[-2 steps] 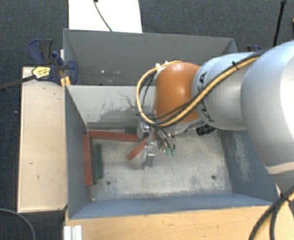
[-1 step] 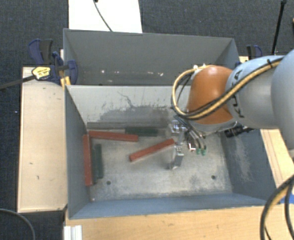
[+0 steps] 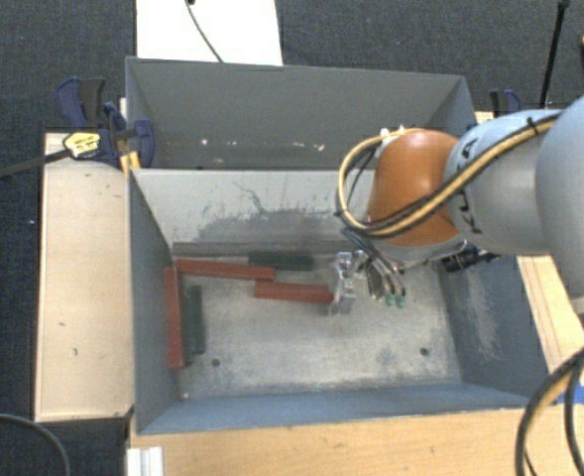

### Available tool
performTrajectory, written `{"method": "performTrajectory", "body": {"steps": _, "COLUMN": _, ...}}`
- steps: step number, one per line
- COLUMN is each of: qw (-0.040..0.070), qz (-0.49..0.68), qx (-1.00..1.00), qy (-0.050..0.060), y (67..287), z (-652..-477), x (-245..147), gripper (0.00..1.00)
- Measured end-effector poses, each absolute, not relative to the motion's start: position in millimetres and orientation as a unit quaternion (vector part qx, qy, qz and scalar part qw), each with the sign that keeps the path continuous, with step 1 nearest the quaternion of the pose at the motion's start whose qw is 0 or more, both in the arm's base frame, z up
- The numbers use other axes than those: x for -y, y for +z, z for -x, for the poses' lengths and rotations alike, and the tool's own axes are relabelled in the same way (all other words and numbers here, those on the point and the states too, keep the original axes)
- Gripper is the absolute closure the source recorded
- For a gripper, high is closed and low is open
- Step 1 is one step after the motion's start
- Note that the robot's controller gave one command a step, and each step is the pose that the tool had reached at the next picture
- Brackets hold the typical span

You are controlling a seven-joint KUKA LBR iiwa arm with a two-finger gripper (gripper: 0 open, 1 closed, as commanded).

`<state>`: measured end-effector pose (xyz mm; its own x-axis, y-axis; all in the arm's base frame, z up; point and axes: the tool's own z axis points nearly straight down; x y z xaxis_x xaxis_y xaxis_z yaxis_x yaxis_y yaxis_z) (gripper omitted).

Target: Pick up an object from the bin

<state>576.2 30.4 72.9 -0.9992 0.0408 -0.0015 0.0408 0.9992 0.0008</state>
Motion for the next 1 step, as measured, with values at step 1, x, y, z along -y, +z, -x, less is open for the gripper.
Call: {"method": "performTrajectory", "body": {"steps": 1, "qw": 0.000, "qz": 0.059, "qx": -0.998, "qy": 0.000, "y": 102.9, "z": -557.6, "x": -38.2, "gripper": 1.00}}
